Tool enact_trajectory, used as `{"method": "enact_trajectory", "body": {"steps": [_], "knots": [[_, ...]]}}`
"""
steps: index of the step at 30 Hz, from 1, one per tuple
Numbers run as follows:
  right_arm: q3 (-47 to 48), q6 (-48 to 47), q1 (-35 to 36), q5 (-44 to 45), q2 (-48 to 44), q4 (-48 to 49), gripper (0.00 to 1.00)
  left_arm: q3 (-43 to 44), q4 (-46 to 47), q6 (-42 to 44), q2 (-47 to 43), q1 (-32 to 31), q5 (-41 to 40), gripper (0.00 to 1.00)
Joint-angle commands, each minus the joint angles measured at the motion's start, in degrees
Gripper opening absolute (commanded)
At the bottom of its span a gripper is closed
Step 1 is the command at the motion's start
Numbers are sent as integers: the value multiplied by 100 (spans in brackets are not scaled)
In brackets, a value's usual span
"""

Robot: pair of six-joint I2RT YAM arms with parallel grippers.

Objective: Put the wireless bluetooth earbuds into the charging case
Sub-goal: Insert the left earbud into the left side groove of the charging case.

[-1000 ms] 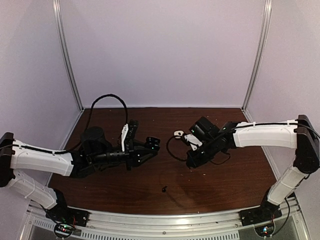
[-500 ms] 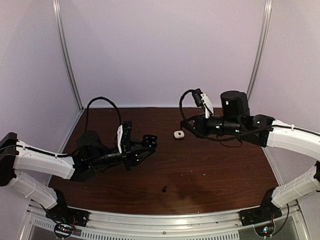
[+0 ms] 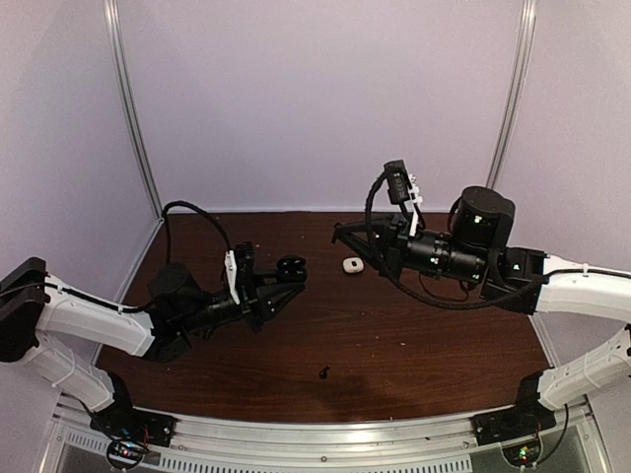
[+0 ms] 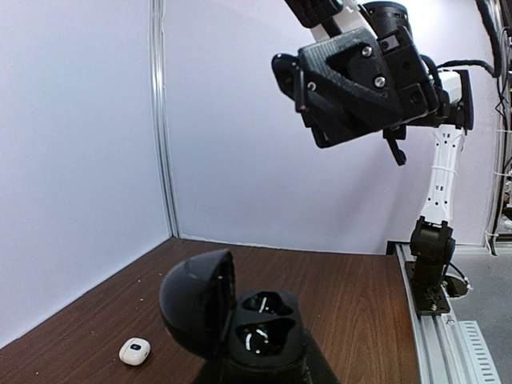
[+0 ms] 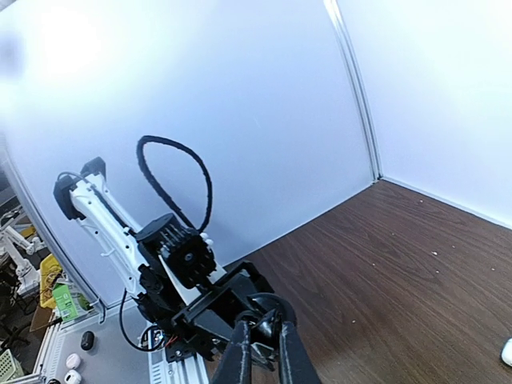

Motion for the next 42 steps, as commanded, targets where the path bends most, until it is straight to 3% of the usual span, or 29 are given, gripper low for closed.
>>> {"method": "enact_trajectory", "body": {"steps": [1, 17, 42], "knots": [[-44, -189, 376, 282, 92, 535, 3, 35, 577, 362, 87, -61, -27, 7], [-38, -465, 972, 630, 679, 1019, 3, 29, 708, 649, 8, -242, 37, 7], [-47, -913, 1130, 1089, 958, 782, 2, 51, 751, 482, -97, -269, 236, 7]]}}
